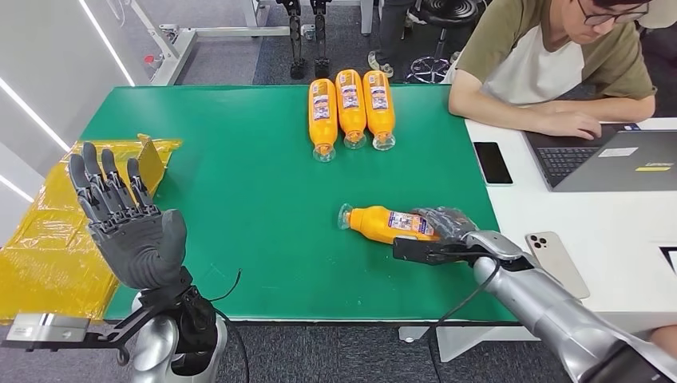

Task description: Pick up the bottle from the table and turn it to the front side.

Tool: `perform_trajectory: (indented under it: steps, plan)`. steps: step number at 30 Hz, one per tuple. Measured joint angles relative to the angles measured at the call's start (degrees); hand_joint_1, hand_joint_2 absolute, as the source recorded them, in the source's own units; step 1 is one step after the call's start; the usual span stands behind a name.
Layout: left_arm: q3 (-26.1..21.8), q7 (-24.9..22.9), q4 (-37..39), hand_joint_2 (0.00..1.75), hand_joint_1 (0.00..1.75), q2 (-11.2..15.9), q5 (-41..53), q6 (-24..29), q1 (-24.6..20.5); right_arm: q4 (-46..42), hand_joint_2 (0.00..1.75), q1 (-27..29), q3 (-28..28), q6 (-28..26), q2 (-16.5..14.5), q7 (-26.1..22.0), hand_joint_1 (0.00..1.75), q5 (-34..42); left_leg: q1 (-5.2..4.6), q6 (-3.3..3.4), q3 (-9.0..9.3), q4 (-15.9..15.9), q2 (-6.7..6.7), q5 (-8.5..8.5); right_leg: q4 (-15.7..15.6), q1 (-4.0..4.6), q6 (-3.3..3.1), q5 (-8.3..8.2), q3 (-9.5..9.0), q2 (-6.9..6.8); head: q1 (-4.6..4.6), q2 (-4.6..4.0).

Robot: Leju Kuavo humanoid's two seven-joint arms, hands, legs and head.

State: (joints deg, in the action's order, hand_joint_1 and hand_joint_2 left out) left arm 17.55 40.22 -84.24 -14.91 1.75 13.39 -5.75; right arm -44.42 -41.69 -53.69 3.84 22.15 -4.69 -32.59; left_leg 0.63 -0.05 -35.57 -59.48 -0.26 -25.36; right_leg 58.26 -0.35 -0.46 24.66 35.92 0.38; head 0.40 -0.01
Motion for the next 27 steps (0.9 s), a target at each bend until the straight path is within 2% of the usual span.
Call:
perform_trajectory:
  steps: [2,5,9,12,17,19,22,27]
  plan:
    - [0.0,0.0,0.0,1.75,0.00,0.0,0.2,0.4,0.1,-0.5,1.75,1.7,1.2,-5.6,-1.1,-0.5,1.75,-0.1,0.00,-0.01,-0.03,0.0,-0.04,0.01,0.0,0.01,0.00,0.00,0.01,-0.03,0.01,0.01]
    - [0.0,0.0,0.0,1.75,0.00,0.0,0.3,1.3,0.4,-2.6,1.75,5.0,4.7,-17.3,-3.7,-3.2,1.75,1.0,0.00,-0.01,-0.07,0.0,-0.03,0.01,0.0,0.01,-0.01,0.00,0.08,-0.03,0.01,0.01]
    - [0.0,-0.3,1.2,1.75,0.00,0.0,0.1,0.7,0.3,-7.1,1.75,8.8,10.1,-32.6,-8.0,-11.0,1.75,3.6,0.01,-0.02,-0.08,0.1,-0.02,0.01,0.0,0.01,-0.09,0.07,0.13,-0.03,-0.01,0.01]
    - [0.1,-1.8,3.2,1.75,0.00,0.0,-0.5,-1.4,-0.2,-10.2,1.75,10.8,12.6,-39.9,-10.8,-17.3,1.75,6.3,0.01,-0.04,-0.09,0.1,-0.04,-0.01,0.0,0.03,-0.14,0.12,0.15,-0.04,-0.01,0.01]
    - [1.3,-6.3,7.9,1.75,0.00,0.0,-1.1,-5.9,-1.9,-15.5,1.75,15.5,17.0,-42.2,-15.4,-26.2,1.75,7.0,0.00,-0.04,-0.13,0.1,-0.03,-0.02,0.0,0.02,-0.12,0.14,0.16,-0.04,0.01,0.01]
    - [2.1,-8.4,9.8,1.75,0.00,-0.1,-1.0,-8.2,-2.5,-18.2,1.75,18.0,18.6,-42.2,-17.4,-28.0,1.75,5.8,-0.01,-0.05,-0.13,0.1,-0.01,-0.05,0.0,0.01,-0.11,0.14,0.19,-0.02,0.01,0.01]
    - [3.4,-10.1,11.9,1.75,0.00,-0.2,-0.4,-10.9,-3.2,-21.6,1.75,21.2,19.1,-42.2,-18.9,-26.7,1.75,4.0,-0.01,-0.05,-0.16,0.1,-0.03,-0.06,0.0,0.01,-0.10,0.16,0.21,-0.04,0.00,0.00]
    - [4.7,-10.0,14.0,1.75,0.00,-0.2,1.1,-13.5,-3.5,-25.3,1.75,24.4,18.3,-42.2,-19.5,-23.4,1.75,2.6,-0.01,-0.08,-0.19,0.1,0.01,-0.09,0.0,0.01,-0.10,0.17,0.26,0.00,-0.01,0.01]
